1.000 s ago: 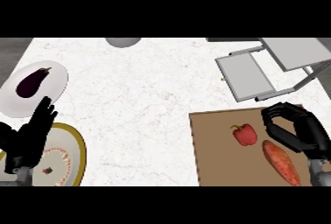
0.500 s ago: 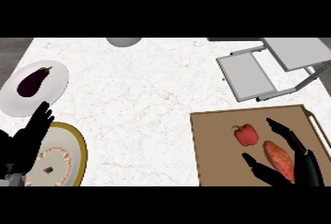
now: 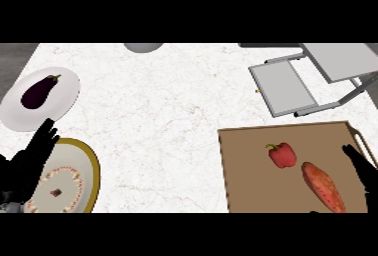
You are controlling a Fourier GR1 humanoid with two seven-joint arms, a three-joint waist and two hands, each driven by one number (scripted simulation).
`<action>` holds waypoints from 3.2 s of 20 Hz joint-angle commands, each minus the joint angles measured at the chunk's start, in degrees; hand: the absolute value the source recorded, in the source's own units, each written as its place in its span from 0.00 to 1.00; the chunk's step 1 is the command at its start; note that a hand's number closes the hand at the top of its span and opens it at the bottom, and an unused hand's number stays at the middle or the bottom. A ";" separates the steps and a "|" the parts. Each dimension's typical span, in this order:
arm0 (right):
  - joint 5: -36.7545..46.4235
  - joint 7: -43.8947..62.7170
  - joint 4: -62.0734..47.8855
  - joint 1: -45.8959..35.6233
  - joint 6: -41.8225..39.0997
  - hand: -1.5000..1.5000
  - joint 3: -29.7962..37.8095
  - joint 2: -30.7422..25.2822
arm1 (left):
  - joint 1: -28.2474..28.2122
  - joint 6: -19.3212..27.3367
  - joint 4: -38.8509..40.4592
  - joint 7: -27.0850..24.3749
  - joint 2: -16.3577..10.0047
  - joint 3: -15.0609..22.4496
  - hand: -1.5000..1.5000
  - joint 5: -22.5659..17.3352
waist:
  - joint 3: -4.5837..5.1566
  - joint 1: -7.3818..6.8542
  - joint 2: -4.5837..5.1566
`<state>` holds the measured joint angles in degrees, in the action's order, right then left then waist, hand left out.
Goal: Pick the sweet potato from the tray and place it in the tiered shelf
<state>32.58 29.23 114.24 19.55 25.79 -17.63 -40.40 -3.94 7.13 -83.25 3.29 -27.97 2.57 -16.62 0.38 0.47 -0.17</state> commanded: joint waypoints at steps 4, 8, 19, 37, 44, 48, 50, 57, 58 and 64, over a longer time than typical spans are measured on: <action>3.08 17.65 6.68 -0.71 -22.72 0.00 -5.05 -10.66 | 3.17 -0.79 1.57 1.05 -0.50 -1.36 0.50 -0.75 | 0.02 -1.04 0.63; -1.00 25.12 9.59 -7.18 -34.75 0.00 -4.52 -12.99 | 3.98 -1.27 2.14 0.54 0.72 0.32 0.50 0.96 | -0.21 -1.14 0.46; 2.94 24.95 -1.16 -16.31 -45.29 0.00 -5.61 -4.02 | 2.63 -5.92 1.81 1.98 0.10 -5.04 0.50 -0.07 | -0.38 -0.68 0.15; 17.06 6.26 -21.08 -17.27 -40.41 0.00 0.26 6.63 | 6.41 -6.17 7.50 -0.58 7.16 -7.06 0.50 8.75 | -0.38 -0.47 0.21; 19.14 2.31 -26.89 -18.25 -42.23 0.00 4.05 10.15 | 2.25 -7.59 -0.08 3.55 8.80 -7.76 0.50 9.25 | -0.39 -0.63 0.15; 19.66 -1.03 -27.43 -16.40 -41.07 1.00 5.10 11.53 | 2.30 -10.70 3.49 0.84 7.47 -10.98 0.50 8.32 | -0.39 -0.58 0.14; 22.15 -3.18 -26.93 -13.71 -38.39 1.00 5.21 10.80 | 3.60 -9.30 2.70 2.03 8.27 -10.84 0.50 9.46 | -0.39 -0.46 0.13; 26.71 -7.01 -28.38 -15.89 -36.74 1.00 6.71 9.90 | 1.43 -9.63 -2.24 4.42 9.81 -10.27 0.50 10.36 | -0.40 -0.59 0.12; 26.89 -5.03 -22.23 -12.72 -37.94 1.00 6.67 9.76 | 5.35 -10.04 3.77 2.81 9.77 -11.59 0.50 10.05 | -0.37 -0.20 0.13; 29.45 17.44 -26.58 -29.14 -38.96 1.00 9.78 25.13 | 6.95 -11.51 3.00 3.69 8.50 -11.00 0.50 10.02 | -0.37 -2.95 0.77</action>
<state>60.12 33.40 90.74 -1.12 -13.19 -9.96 -24.12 0.75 -3.47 -80.18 5.33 -18.67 -8.61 -6.19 0.21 -0.86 0.07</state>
